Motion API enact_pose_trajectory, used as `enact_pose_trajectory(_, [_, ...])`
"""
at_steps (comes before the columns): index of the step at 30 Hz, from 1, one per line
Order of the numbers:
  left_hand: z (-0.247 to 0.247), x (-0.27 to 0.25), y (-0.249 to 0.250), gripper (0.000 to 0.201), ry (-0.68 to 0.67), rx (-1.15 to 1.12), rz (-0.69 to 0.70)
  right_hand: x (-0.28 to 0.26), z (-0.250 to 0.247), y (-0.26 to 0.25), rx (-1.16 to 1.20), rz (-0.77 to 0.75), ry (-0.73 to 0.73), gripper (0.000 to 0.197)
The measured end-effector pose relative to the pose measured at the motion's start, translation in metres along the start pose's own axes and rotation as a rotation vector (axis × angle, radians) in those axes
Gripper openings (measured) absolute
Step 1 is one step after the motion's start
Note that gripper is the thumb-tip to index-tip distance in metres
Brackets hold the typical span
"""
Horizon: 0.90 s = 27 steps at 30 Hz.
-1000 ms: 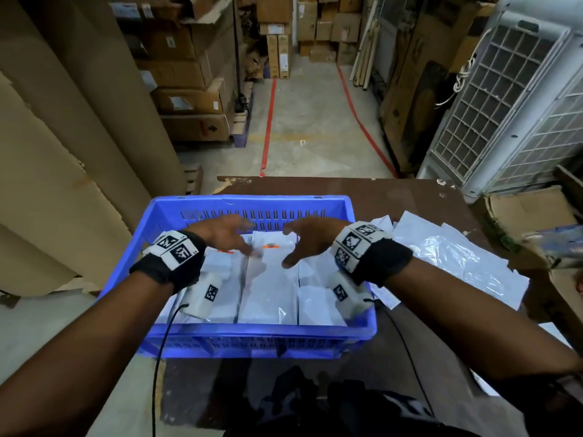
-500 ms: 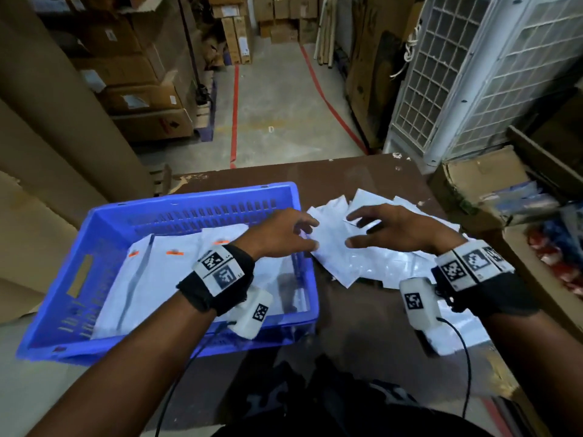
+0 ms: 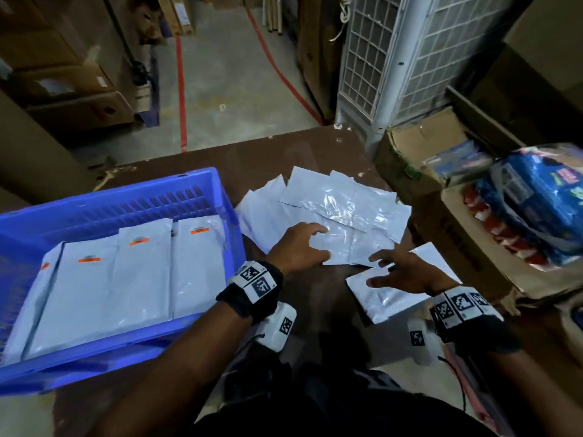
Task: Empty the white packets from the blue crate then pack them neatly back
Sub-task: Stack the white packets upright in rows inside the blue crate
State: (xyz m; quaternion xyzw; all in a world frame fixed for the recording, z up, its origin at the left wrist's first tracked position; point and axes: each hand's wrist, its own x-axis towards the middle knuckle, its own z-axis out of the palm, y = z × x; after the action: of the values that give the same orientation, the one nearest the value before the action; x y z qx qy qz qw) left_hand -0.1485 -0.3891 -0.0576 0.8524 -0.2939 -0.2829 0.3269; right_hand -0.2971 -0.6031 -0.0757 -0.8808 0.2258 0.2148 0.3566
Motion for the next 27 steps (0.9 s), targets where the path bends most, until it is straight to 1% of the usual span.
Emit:
enact_pose_trajectory(3, [0.023, 0.014, -0.013, 0.082, 0.089, 0.110, -0.102, 0.002, 0.008, 0.030, -0.079, 0.049, -0.007, 0.067])
enact_pose_trajectory(6, [0.036, 0.023, -0.030, 0.105, 0.220, 0.227, -0.173, 0.004, 0.015, 0.048, -0.199, 0.046, 0.022, 0.087])
enact_pose_trajectory(8, [0.041, 0.028, -0.042, 0.113, 0.260, 0.297, -0.236, 0.008, 0.022, 0.058, -0.267, 0.037, 0.030, 0.101])
enact_pose_trajectory(10, [0.045, 0.033, -0.055, 0.114, 0.275, 0.335, -0.300, 0.011, 0.030, 0.064, -0.343, 0.014, 0.017, 0.109])
enact_pose_trajectory(12, [0.050, 0.036, -0.065, 0.110, 0.259, 0.345, -0.339, 0.010, 0.038, 0.065, -0.410, -0.003, -0.009, 0.109])
enact_pose_trajectory(14, [0.055, 0.038, -0.073, 0.101, 0.248, 0.349, -0.351, 0.009, 0.045, 0.066, -0.483, -0.018, -0.012, 0.101])
enact_pose_trajectory(16, [0.059, 0.036, -0.078, 0.085, 0.306, 0.376, -0.327, 0.008, 0.048, 0.065, -0.543, -0.039, 0.010, 0.091])
enact_pose_trajectory(18, [0.060, 0.033, -0.080, 0.072, 0.374, 0.374, -0.293, 0.010, 0.046, 0.063, -0.560, -0.052, 0.011, 0.088])
enact_pose_trajectory(22, [0.060, 0.030, -0.088, 0.056, 0.426, 0.213, -0.233, 0.010, 0.043, 0.056, -0.568, -0.057, -0.012, 0.083])
enact_pose_trajectory(24, [0.058, 0.026, -0.091, 0.048, 0.469, 0.129, -0.189, 0.009, 0.044, 0.053, -0.539, -0.079, 0.006, 0.070])
enact_pose_trajectory(27, [0.054, 0.018, -0.086, 0.032, 0.513, 0.039, -0.123, 0.009, 0.044, 0.048, -0.435, -0.149, 0.115, 0.043])
